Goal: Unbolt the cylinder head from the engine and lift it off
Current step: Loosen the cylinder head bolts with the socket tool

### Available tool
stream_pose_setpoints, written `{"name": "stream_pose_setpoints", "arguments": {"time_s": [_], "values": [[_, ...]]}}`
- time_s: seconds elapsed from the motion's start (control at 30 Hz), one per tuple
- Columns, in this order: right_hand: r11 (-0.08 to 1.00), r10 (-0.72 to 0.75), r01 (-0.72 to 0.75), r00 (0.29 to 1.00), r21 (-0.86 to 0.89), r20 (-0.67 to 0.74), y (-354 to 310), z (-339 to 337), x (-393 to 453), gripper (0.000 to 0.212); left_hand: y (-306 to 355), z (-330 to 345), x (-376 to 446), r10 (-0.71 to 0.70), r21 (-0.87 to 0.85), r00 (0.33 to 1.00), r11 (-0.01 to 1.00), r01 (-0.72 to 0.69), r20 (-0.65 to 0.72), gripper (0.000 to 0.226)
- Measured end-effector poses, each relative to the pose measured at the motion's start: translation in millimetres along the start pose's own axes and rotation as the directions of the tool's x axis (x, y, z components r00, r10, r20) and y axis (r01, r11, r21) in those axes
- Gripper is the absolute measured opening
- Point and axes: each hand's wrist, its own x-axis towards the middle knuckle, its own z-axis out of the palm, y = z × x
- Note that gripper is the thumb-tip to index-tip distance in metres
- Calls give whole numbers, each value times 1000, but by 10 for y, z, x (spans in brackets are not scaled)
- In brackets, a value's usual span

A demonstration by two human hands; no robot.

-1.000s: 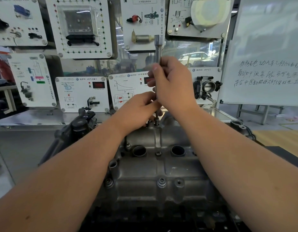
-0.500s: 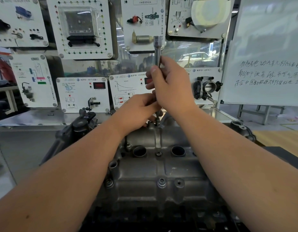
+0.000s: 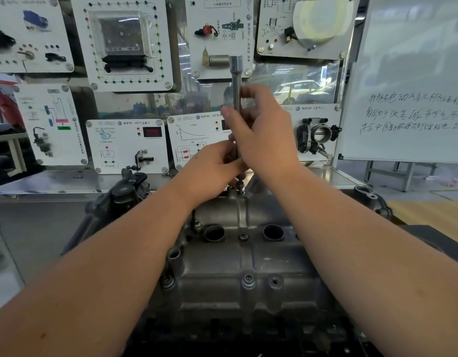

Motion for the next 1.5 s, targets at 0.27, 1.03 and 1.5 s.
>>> {"name": "stream_pose_setpoints", "arguments": {"time_s": [0.27, 1.03, 1.5], "values": [[999, -8, 8, 1000, -40, -5, 9, 1, 15, 20, 4, 6, -25, -2, 1, 999, 1000, 2, 37, 16], [1000, 20, -20, 1000, 12, -23, 8, -3, 43, 20, 15, 16, -22, -22, -13, 1000, 1000, 22, 19, 15], [997, 3, -3, 1000, 76, 4, -25, -16, 45, 23, 37, 7, -19, 9, 5, 1000, 1000, -9, 0, 19]]}}
